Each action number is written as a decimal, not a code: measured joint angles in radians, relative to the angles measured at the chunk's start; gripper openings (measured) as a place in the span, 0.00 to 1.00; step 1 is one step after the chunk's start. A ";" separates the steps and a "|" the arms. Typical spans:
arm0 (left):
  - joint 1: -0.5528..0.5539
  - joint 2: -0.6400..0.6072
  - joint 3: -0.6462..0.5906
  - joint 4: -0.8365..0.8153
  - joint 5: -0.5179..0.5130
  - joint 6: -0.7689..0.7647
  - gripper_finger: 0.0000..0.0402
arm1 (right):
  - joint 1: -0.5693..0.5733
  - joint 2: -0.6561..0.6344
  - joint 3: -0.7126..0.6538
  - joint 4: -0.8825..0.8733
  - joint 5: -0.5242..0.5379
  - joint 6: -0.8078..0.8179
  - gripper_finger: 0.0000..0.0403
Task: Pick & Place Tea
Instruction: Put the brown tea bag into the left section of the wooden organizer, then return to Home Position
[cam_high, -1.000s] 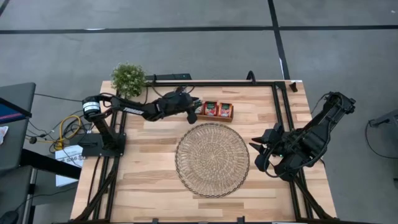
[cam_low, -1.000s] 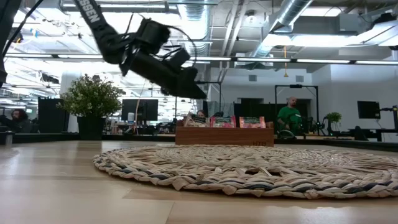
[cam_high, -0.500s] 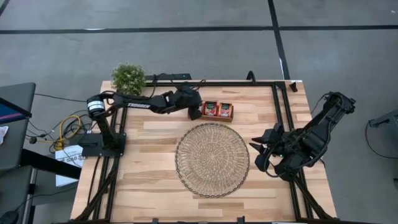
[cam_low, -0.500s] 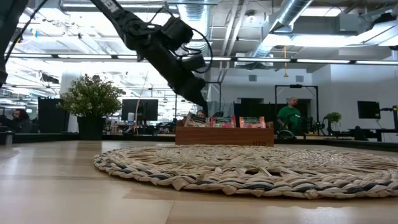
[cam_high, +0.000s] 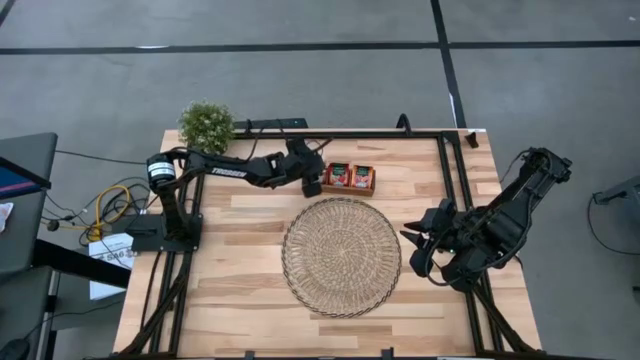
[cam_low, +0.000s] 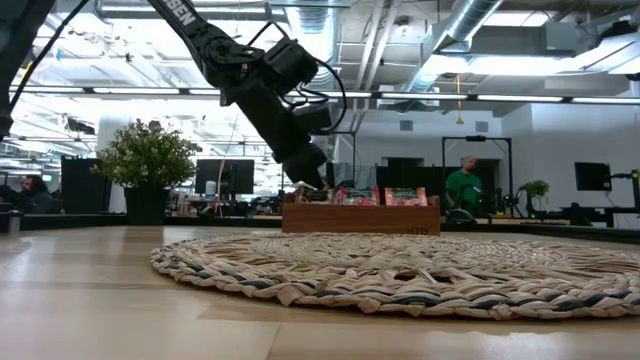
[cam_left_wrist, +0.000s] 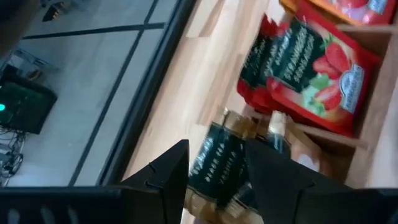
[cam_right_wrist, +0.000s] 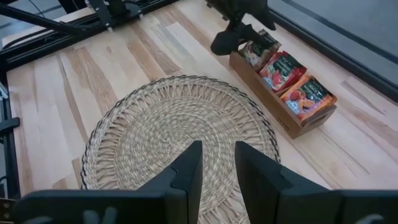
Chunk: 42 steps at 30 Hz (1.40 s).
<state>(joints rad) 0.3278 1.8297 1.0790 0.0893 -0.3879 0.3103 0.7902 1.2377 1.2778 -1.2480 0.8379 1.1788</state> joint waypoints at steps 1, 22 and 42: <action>-0.002 0.000 0.000 -0.008 -0.001 0.000 0.38 | 0.000 0.000 0.000 0.000 0.000 0.000 0.21; -0.059 -0.353 0.137 -0.536 0.161 -0.435 0.38 | 0.050 -0.008 0.000 -0.131 0.001 0.062 0.21; -0.322 -0.804 0.116 -0.769 0.194 -0.644 0.38 | 0.192 -0.298 0.000 -0.111 0.302 -0.110 0.21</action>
<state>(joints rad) 0.0058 1.0262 1.1946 -0.6793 -0.1941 -0.3337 0.9826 0.9396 1.2774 -1.3589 1.1394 1.0684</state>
